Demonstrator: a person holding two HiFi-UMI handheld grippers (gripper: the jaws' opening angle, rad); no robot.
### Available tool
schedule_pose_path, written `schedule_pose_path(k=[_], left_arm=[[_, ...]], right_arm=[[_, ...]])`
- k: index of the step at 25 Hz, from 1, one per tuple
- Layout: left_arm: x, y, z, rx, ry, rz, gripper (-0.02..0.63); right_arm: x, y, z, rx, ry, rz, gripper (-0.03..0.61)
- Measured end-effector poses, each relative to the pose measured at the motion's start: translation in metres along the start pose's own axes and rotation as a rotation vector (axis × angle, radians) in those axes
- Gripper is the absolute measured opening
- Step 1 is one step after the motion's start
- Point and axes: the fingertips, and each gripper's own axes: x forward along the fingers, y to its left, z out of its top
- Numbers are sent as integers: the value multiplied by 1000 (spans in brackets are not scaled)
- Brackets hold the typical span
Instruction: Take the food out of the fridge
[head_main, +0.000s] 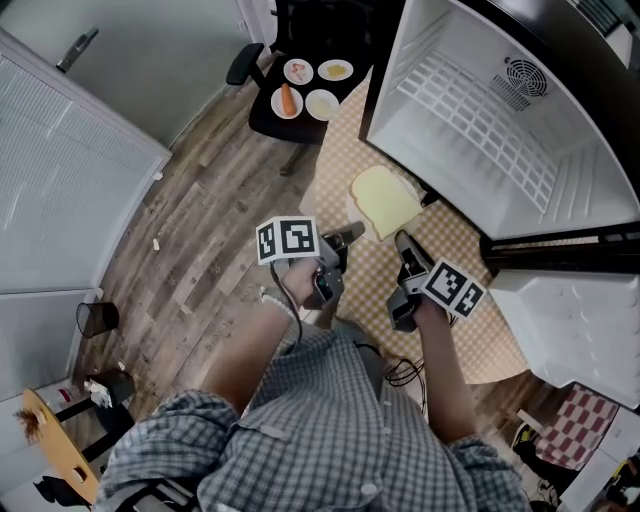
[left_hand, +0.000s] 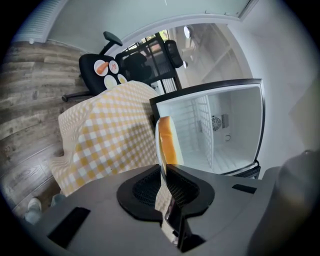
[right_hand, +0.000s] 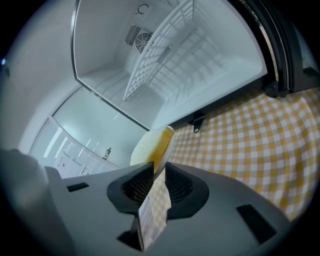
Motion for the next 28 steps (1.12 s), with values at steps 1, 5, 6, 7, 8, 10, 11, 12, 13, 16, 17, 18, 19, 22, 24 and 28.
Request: schedule_pose_path(k=[1,5,6,7,8,10,11,12,13,16,17,18,19,22,24,28], left_arm=[[1,6,-2,-7,6,12,38],[3,29,-12,-23,29,60,41],[3,33,-13,-28,35,70,41],[3,38,-15,-32,43,80,41],[4,42,-17,-35,50,91,41],[4,50,-20,-34,64,117,43],[4,54,-22,-30,69,131,46],[5,57,-23,-26,75,145,48],[5,60,-24,-23,80,159,49],[6,68,-28,1,99,197,57],[6,70,-29,17,106,210,60],[7,72,-29,36,117,225,64],[7,73,-30,56,129,244,69],[9,77,-32,126,169,302,82],[9,76,-33,167,188,318,88],[6,74,-33,245,218,318,95]], right_arm=[[2,-4,-4,-3,14,-9,64],[9,-20,-20,-1,65,-35,64],[11,-23,-24,1,75,-40,64],[12,-26,-27,0,85,-47,64],[13,-29,-31,-2,96,-54,64],[16,-35,-37,-9,119,-67,64],[17,-37,-40,-13,129,-73,64],[18,-40,-42,-17,138,-79,64],[19,-42,-44,-22,147,-85,64],[22,-48,-49,-35,169,-106,64],[23,-49,-50,-40,174,-115,64],[23,-50,-51,-48,179,-126,64],[24,-51,-51,-59,186,-137,64],[25,-53,-54,-111,207,-162,64],[25,-53,-53,-137,203,-160,64],[22,-56,-50,-189,186,-175,71]])
